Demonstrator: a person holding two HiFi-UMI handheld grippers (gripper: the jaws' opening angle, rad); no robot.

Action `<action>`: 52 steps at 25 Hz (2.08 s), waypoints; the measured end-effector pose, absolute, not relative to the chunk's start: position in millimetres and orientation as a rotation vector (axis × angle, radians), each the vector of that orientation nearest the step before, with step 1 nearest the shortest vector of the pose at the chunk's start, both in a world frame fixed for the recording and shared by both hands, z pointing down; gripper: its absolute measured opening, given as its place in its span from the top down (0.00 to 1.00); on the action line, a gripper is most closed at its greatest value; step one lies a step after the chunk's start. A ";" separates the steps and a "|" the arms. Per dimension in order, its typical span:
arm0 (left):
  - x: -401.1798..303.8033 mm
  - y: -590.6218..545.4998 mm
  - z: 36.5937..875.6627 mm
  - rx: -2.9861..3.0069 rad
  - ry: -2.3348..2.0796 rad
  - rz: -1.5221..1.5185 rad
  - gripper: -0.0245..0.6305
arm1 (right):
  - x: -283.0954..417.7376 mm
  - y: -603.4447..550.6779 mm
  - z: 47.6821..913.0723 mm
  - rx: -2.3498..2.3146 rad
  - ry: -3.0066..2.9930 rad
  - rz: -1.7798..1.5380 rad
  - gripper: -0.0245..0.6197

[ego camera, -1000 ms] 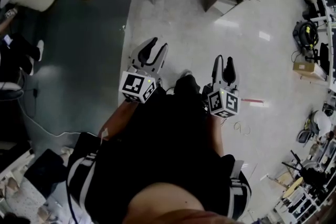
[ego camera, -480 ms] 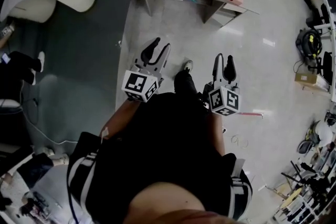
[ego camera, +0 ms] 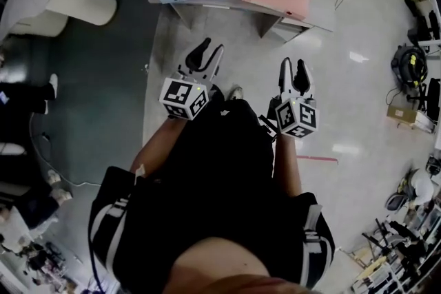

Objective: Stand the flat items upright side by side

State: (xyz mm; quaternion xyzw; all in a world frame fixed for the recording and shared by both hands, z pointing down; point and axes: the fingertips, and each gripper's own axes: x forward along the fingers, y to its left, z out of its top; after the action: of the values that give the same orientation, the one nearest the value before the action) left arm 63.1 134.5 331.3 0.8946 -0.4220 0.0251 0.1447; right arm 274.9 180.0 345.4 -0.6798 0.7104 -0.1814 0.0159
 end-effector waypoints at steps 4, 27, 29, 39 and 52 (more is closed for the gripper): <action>95.5 101.5 343.1 2.549 -1.197 0.144 0.74 | 312.0 142.3 356.0 -2.117 2.178 -0.645 0.68; 140.5 -118.0 626.0 2.254 -0.967 0.478 0.59 | 397.0 -62.4 627.8 -2.295 2.011 -1.201 0.52; 140.0 -125.3 646.1 2.231 -0.955 0.513 0.58 | 402.5 -66.0 645.2 -2.308 1.971 -1.240 0.50; 156.3 -151.5 708.1 2.221 -0.881 0.601 0.55 | 420.4 -75.1 698.3 -2.276 1.948 -1.310 0.47; 155.6 -122.3 696.7 2.205 -0.885 0.564 0.55 | 408.4 -56.3 688.5 -2.193 2.048 -1.296 0.47</action>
State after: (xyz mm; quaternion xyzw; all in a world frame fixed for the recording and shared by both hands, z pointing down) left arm 155.6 -122.3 696.7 0.8484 -0.3404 0.2168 0.3426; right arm 408.4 -56.3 688.5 -0.6696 0.6254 -0.3956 -0.0636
